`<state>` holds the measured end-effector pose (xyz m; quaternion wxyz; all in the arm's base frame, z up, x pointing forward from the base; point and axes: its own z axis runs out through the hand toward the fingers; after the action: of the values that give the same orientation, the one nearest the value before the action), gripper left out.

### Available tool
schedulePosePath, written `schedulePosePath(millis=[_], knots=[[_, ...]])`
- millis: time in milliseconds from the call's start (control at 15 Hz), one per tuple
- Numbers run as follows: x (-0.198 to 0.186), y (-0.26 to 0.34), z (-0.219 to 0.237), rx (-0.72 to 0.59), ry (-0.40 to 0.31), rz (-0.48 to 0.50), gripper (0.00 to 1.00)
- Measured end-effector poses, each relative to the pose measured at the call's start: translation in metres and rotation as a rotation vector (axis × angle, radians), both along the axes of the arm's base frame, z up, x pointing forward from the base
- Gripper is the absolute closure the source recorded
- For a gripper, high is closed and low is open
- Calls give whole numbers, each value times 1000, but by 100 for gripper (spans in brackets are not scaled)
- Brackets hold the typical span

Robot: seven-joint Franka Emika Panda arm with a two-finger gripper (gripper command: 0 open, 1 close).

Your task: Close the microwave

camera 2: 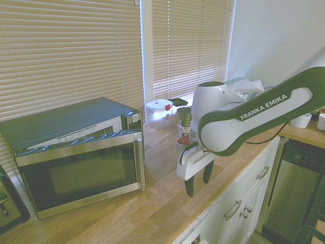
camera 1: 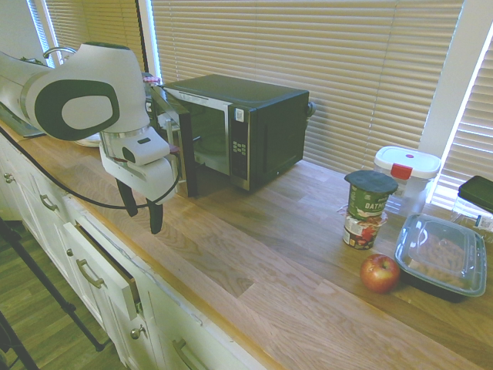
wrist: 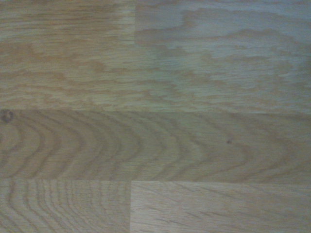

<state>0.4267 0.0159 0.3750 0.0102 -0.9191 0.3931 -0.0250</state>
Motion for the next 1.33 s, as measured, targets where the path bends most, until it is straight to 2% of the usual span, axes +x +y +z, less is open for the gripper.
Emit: schedulePosePath(millis=[400, 933, 1333], knots=[[2, 19, 10, -14, -40, 23, 0], [22, 95, 69, -60, -152, 115, 0], [50, 159, 90, -95, -148, 140, 0]])
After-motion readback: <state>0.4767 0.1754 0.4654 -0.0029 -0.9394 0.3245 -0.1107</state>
